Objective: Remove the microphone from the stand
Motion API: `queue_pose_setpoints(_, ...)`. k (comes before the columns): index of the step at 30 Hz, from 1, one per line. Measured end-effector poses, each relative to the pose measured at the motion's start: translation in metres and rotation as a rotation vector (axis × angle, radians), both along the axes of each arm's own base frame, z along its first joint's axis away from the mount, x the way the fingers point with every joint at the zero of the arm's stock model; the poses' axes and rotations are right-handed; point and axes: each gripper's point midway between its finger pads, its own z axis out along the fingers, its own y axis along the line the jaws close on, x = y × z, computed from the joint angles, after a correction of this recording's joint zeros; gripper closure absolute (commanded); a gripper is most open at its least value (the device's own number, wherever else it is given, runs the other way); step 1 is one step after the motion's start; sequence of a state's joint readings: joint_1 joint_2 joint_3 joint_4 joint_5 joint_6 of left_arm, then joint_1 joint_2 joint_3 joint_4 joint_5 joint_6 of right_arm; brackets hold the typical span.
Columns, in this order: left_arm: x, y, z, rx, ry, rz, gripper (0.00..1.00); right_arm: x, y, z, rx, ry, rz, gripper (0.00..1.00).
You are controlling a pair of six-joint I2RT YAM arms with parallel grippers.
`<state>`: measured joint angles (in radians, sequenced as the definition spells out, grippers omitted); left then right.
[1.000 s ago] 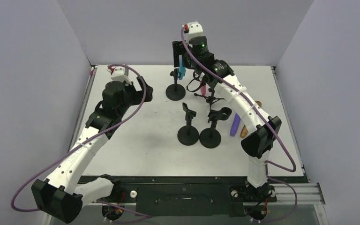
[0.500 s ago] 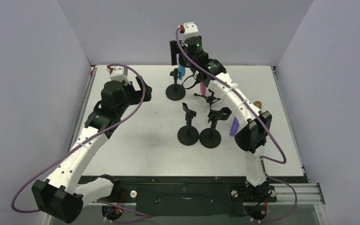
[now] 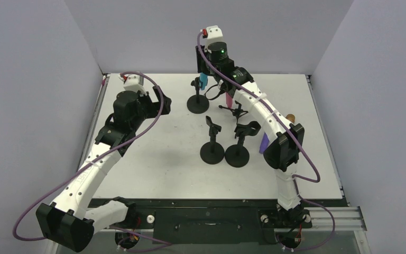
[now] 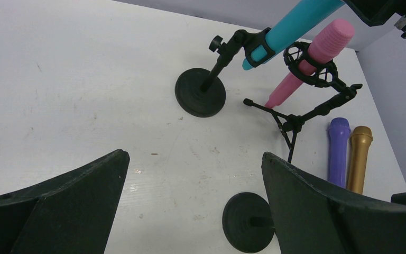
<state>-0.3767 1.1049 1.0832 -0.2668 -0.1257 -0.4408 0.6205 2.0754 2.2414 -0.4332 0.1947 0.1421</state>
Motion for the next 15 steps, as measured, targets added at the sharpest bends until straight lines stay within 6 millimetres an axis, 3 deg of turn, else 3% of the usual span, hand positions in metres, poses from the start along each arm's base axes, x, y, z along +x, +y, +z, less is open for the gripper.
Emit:
queue_pose_setpoints(8,0.002,-0.001,-0.005,0.005,0.013,0.000,0.04,0.003,0.003,0.000,0.017,-0.016,0.016,0.98)
queue_pose_setpoints(15,0.008,-0.003,-0.016,0.007,0.045,0.004,0.04,-0.001,0.007,-0.001,0.052,-0.018,0.055,1.00)
